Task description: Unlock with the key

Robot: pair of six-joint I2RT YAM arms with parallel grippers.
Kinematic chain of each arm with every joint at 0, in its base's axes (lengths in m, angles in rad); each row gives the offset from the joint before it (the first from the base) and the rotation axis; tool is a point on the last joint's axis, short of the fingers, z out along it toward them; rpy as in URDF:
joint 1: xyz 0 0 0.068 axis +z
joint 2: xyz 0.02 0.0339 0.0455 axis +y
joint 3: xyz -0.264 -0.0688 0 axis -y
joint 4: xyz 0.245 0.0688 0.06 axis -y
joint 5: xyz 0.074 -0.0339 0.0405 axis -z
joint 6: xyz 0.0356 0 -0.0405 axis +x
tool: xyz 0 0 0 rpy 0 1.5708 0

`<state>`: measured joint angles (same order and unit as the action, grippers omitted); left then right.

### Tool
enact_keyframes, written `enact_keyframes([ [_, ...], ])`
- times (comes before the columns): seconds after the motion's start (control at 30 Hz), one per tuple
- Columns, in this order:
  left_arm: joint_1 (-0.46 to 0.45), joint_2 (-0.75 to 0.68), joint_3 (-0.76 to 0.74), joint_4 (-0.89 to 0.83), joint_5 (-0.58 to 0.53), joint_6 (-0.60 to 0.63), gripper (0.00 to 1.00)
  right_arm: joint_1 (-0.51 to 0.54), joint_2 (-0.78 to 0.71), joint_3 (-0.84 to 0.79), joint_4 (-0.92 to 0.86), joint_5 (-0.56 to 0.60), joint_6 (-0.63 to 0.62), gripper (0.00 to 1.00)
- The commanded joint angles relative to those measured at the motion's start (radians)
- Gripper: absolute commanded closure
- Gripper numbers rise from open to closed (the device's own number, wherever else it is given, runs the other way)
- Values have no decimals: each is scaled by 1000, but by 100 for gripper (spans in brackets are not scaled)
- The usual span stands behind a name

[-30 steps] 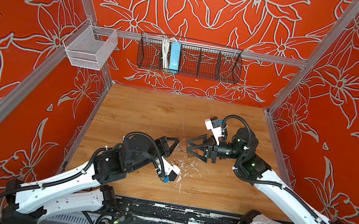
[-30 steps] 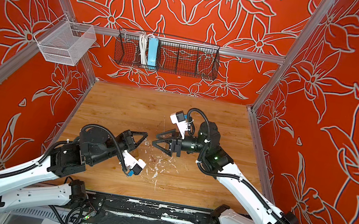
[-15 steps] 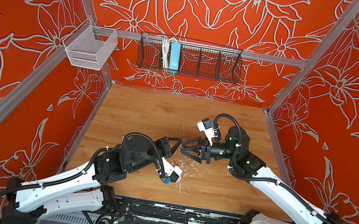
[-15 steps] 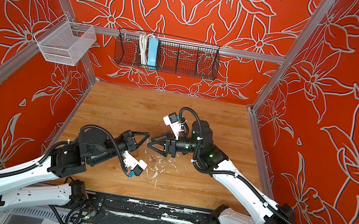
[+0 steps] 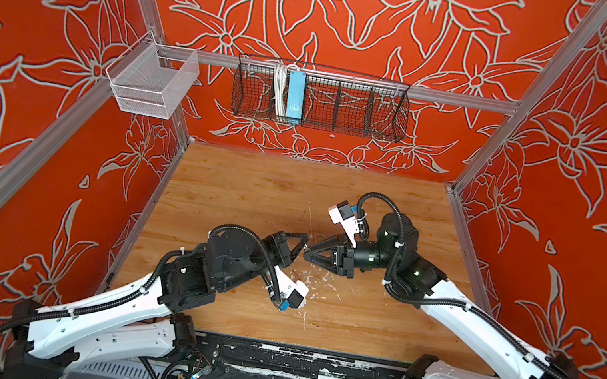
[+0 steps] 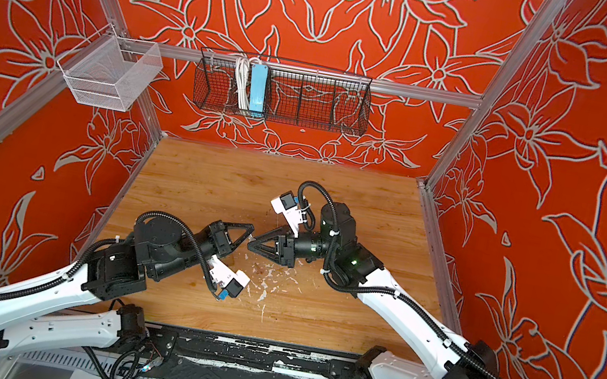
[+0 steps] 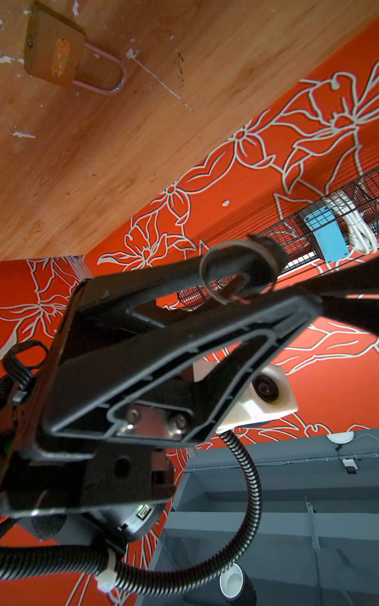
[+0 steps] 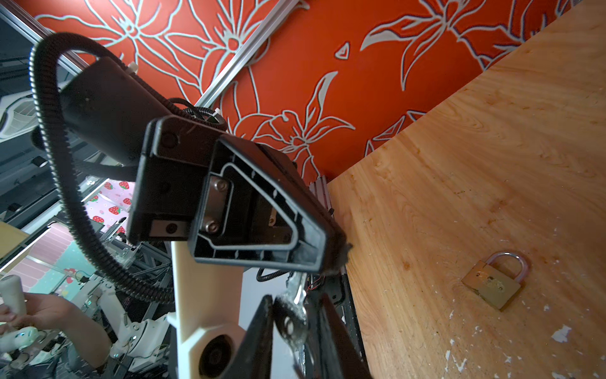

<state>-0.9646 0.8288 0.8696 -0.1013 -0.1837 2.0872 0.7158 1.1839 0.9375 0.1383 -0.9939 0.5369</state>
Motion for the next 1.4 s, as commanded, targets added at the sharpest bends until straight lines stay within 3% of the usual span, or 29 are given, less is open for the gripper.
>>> enact_keyframes([
  [0.0,-8,-2,8,30,6,345,100,7,-1,31,-6,-11,6,82],
  [0.3,-10,-9,0,28,6,344,100,9,6,32,-11,-5,7,100],
  [0.43,-10,-13,-1,30,15,325,100,9,6,30,-11,-2,6,100],
  [0.47,-10,-14,-2,31,15,314,88,10,6,29,-12,0,4,100],
  [0.5,-10,-17,-6,33,16,301,1,10,7,27,-12,2,2,100],
  [0.7,-9,-85,-71,26,10,151,3,-8,-17,12,-71,115,-47,100],
  [0.83,-5,-180,-144,-24,-8,-75,3,-112,-40,-41,-35,185,-28,100],
  [0.93,-3,-242,-201,-8,10,-356,3,-236,-47,-124,48,243,39,100],
  [1.0,-3,-264,-235,137,-5,-714,3,-285,-67,-169,-11,383,-6,100],
  [1.03,-3,-260,-204,160,-49,-956,3,-294,-86,-199,-54,493,-52,100],
  [1.07,1,-233,-145,135,-135,-1240,3,-297,-104,-234,-83,597,-101,100],
  [1.13,31,-143,-20,-8,-284,-1619,3,-308,-142,-312,-92,719,-151,100],
  [1.2,67,-36,71,-206,-220,-1880,3,-322,-192,-383,-77,743,-148,100],
  [1.3,90,96,80,-214,-213,-2305,3,-322,-282,-463,-70,760,-152,100],
  [1.37,126,169,78,-204,-149,-2570,3,-324,-339,-500,-114,793,-182,100],
])
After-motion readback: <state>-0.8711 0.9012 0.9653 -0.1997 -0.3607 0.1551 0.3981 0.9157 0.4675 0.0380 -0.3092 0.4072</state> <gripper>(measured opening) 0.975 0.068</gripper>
